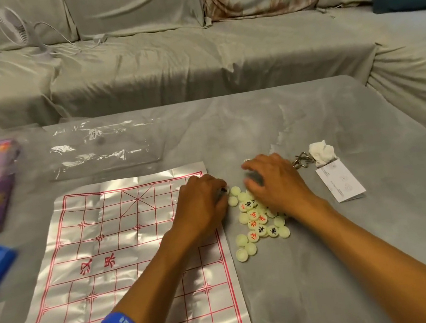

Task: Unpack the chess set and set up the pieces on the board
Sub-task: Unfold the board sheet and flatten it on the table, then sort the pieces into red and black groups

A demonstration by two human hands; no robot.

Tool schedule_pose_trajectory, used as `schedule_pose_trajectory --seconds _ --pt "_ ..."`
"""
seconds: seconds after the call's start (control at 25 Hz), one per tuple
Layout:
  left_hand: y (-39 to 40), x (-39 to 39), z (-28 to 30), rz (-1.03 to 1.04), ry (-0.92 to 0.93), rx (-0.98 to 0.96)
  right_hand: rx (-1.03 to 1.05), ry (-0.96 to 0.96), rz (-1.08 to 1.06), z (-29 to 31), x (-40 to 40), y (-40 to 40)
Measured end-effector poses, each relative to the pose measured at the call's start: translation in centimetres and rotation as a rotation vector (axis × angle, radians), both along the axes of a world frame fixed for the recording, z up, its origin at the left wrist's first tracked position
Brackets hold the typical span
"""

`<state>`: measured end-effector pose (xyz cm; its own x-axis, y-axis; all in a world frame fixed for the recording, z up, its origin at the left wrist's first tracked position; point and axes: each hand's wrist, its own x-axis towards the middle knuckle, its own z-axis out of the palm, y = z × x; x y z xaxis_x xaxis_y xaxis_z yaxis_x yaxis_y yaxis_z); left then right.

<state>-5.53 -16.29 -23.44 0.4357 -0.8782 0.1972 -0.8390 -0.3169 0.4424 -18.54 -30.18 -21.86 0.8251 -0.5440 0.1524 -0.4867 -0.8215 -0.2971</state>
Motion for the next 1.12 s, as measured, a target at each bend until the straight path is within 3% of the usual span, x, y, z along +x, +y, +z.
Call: schedule_pose_trajectory --seconds 0.2,0.32,0.48,0.56,0.72,0.88,1.12 --pt "-3.0 0.2 0.8 0.122 0.115 -0.027 0.049 0.025 -0.035 -0.7 1.0 1.7" --pt "-3.1 0.5 1.2 0.197 0.189 -0.106 0.08 -0.091 -0.081 -0.2 1.6 1.8" --pt "-0.5 0.0 0.6 0.179 0.187 -0.116 -0.089 -0.123 -0.042 -0.6 1.2 1.4" --pt "0.7 -0.4 0.2 0.171 0.176 -0.099 -0.014 -0.098 -0.013 -1.3 0.4 1.2" --pt "1.2 -1.0 -0.2 0.161 0.151 -0.096 0.244 -0.245 -0.105 -0.6 -0.9 0.7" --pt "0.2 -1.6 0.1 0.036 0.074 -0.015 0.235 -0.143 -0.084 -0.3 -2.7 0.1" --pt "-0.3 -1.7 -0.2 0.041 0.089 -0.025 0.084 -0.019 0.084 -0.5 -0.4 0.2"
